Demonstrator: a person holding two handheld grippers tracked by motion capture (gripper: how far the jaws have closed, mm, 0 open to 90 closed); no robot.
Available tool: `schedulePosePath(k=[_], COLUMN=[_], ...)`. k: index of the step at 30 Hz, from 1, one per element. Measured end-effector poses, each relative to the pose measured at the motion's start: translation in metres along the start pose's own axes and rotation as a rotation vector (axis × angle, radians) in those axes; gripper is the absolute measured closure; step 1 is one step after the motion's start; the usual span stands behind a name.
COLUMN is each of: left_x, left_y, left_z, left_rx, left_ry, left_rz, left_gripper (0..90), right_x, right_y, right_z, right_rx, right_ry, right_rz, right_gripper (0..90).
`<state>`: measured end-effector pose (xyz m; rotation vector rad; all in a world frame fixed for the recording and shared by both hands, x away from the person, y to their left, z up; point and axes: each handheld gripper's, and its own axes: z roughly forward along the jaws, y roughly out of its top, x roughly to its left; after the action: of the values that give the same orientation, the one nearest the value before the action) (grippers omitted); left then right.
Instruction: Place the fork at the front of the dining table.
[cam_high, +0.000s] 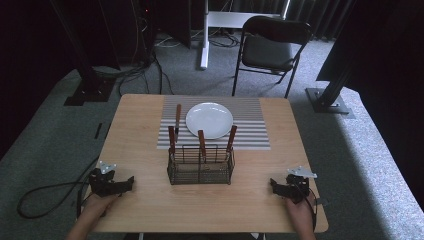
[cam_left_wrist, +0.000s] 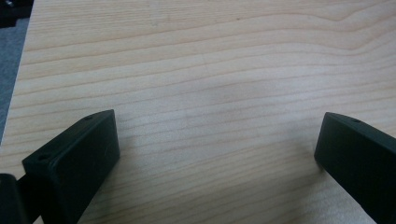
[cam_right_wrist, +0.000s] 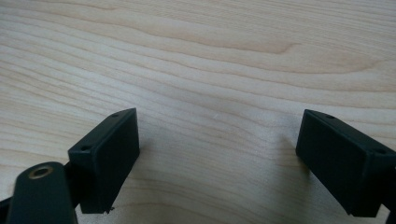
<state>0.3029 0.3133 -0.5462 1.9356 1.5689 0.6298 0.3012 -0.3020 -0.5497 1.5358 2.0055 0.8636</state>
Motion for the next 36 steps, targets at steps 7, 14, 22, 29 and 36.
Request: schedulePosePath(k=[7,14,22,29,36], left_x=[0.0,0.0,0.0,0.0,0.0], left_y=[0.0,0.0,0.0,0.0,0.0], left_z=[0.0,0.0,-0.001,-0.001,-0.001], left_rx=[0.001,0.0,0.002,0.002,0.002], left_ry=[0.003,0.0,0.0,0.0,0.0], left_rz=[-0.002,0.001,0.005,0.005,0.005], left_gripper=[0.0,0.0,0.0,0.0,0.0], right_x=[0.004,0.004,0.01,0.025,0.032], right_y=[0.002,0.004,0.005,0.013,0.029], right_z=[0.002,0.001,-0.003,-0.015,-0.041], right_rx=[-0.001,0.022,0.038,0.041,-0.022], right_ry=[-0.033,-0.035,0.011,0.084,0.093], right_rz=[0.032,0.031,0.0,-0.002,0.017], right_gripper=[12.5,12.2,13.2,13.5,13.5])
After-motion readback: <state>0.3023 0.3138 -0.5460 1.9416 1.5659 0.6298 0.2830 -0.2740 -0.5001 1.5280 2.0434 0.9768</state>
